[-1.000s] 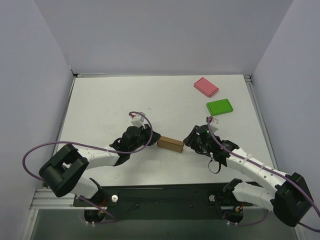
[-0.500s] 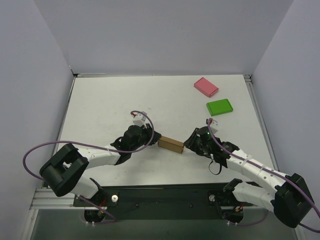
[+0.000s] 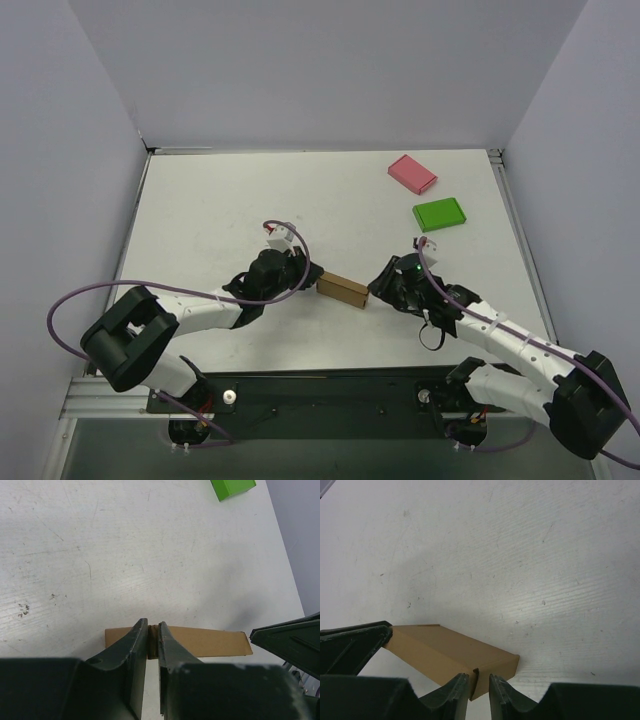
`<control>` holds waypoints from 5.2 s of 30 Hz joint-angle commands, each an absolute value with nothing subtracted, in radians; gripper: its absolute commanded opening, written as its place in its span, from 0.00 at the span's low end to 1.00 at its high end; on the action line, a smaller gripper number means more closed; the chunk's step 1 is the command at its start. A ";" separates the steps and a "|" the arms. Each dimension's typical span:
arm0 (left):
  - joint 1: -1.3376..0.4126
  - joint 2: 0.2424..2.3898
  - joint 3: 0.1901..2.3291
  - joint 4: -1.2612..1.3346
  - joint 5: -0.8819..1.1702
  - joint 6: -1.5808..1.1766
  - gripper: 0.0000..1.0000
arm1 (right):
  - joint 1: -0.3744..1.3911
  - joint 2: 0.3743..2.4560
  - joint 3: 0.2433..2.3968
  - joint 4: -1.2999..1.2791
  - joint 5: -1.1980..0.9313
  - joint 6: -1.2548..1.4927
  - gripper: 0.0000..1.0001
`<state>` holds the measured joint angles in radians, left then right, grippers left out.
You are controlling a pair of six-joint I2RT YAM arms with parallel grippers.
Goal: Fold the paper box
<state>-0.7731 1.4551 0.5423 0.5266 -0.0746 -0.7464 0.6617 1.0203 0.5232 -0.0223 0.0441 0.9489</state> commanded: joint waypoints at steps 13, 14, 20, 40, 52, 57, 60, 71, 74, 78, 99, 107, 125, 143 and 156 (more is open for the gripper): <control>-0.795 1.506 0.543 0.368 -0.077 -0.713 0.13 | 0.690 0.966 0.482 -0.046 0.037 0.960 0.20; -0.796 1.506 0.543 0.368 -0.077 -0.715 0.13 | 0.695 0.968 0.479 -0.041 0.038 0.962 0.19; -0.799 1.503 0.548 0.360 -0.083 -0.713 0.13 | 0.710 0.951 0.502 -0.072 0.074 0.962 0.19; -0.805 1.503 0.548 0.357 -0.086 -0.713 0.12 | 0.753 0.959 0.535 -0.032 0.089 0.976 0.19; -0.807 1.509 0.552 0.353 -0.089 -0.712 0.12 | 0.788 0.966 0.525 -0.048 0.115 0.980 0.18; -0.811 1.516 0.557 0.350 -0.092 -0.710 0.11 | 0.811 0.959 0.526 -0.054 0.129 0.979 0.20; -0.815 1.520 0.563 0.350 -0.092 -0.709 0.09 | 0.833 0.950 0.535 -0.074 0.158 0.974 0.24; -0.819 1.534 0.575 0.350 -0.089 -0.706 0.09 | 0.862 0.893 0.569 -0.130 0.218 0.965 0.26; -0.819 1.535 0.577 0.350 -0.089 -0.706 0.09 | 0.868 0.893 0.571 -0.124 0.215 0.966 0.24; -0.818 1.536 0.577 0.345 -0.089 -0.704 0.09 | 0.879 0.914 0.563 -0.100 0.195 0.976 0.19; -0.819 1.531 0.574 0.341 -0.095 -0.704 0.09 | 0.893 0.985 0.500 -0.057 0.169 1.028 0.11; -0.819 1.537 0.557 0.364 -0.092 -0.704 0.09 | 0.897 1.002 0.405 -0.060 0.173 1.077 0.09; -0.828 1.551 0.532 0.397 -0.101 -0.710 0.09 | 0.910 0.887 0.218 -0.149 0.213 1.181 0.08; -0.853 1.431 0.405 0.615 -0.075 -0.611 0.24 | 0.989 0.865 0.377 -0.086 0.218 1.072 0.18; -0.844 1.105 0.557 0.218 -0.110 -0.466 0.63 | 1.022 0.854 0.568 -0.121 0.156 0.681 0.66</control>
<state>-0.8543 1.1912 0.4648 0.4042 -0.0856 -0.5385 1.0153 0.8490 0.5049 -0.0433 0.1493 0.8352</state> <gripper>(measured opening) 0.622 0.633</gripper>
